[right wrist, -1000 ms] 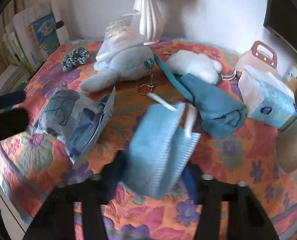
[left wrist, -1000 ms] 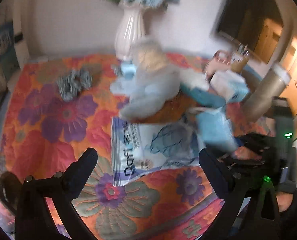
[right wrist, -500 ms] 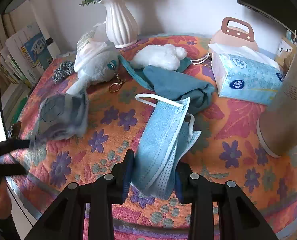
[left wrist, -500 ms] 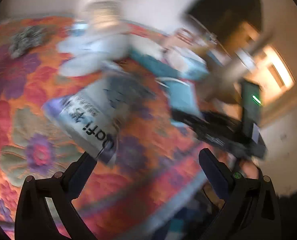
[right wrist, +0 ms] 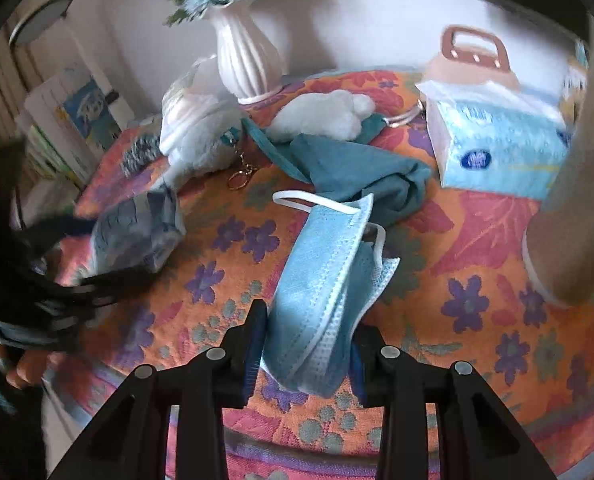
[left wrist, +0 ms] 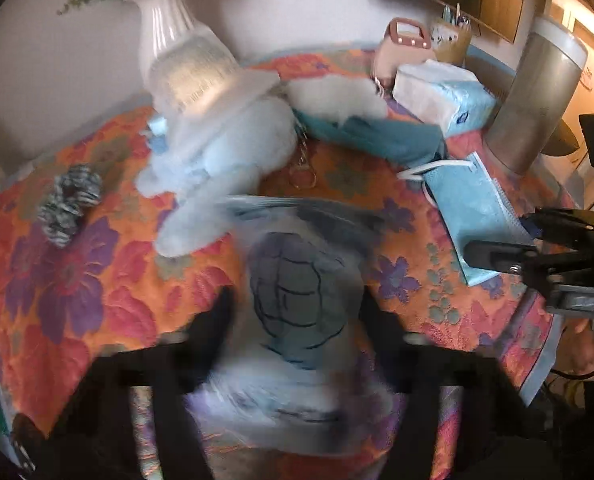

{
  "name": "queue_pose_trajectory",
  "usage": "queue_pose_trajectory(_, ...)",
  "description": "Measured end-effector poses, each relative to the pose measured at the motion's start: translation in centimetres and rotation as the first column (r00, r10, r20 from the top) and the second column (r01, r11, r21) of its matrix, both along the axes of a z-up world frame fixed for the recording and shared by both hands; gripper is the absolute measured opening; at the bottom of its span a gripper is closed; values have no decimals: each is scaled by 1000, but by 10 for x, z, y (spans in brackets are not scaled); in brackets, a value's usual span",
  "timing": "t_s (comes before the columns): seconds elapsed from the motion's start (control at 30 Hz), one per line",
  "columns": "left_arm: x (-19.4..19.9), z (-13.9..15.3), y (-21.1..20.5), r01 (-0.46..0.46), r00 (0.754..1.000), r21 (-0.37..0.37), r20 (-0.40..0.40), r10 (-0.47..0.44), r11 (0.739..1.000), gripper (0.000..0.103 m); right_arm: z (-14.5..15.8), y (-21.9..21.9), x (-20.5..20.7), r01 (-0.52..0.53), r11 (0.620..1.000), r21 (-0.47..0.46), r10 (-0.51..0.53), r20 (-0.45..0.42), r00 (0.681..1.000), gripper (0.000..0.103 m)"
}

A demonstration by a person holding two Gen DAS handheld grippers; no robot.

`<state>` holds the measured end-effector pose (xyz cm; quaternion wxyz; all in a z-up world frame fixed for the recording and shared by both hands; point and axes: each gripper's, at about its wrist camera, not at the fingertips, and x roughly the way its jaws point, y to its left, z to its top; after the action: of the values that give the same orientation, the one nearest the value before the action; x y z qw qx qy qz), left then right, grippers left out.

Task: Organize soft objects
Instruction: 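Lift Dafi bag with left tool while right tool lifts the mask, then lower Dafi bag onto tray and open left tool while right tool carries mask over tray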

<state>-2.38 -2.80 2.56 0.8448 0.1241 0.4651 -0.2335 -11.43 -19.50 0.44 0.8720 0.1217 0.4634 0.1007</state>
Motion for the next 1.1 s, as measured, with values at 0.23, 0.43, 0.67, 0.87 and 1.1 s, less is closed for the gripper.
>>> queue_pose_trajectory(0.23,-17,6,9,-80,996,-97,16,82,992,38,0,-8,9,133,983,124,-129,-39,991,58)
queue_pose_trajectory(0.43,-40,21,9,-97,995,-158,23,102,983,38,3,34,12,106,985,-134,-103,34,994,17)
queue_pose_trajectory(0.67,-55,40,-17,-41,998,-197,37,49,980,38,6,3,-23,96,994,-44,-96,-7,995,16)
queue_pose_trajectory(0.87,-67,48,-70,63,998,-239,25,-59,969,38,23,-71,-62,187,982,36,-187,-15,982,16)
queue_pose_trajectory(1.1,-91,64,-149,228,973,-286,29,-229,931,38,66,-134,-105,168,985,-35,-164,88,983,16)
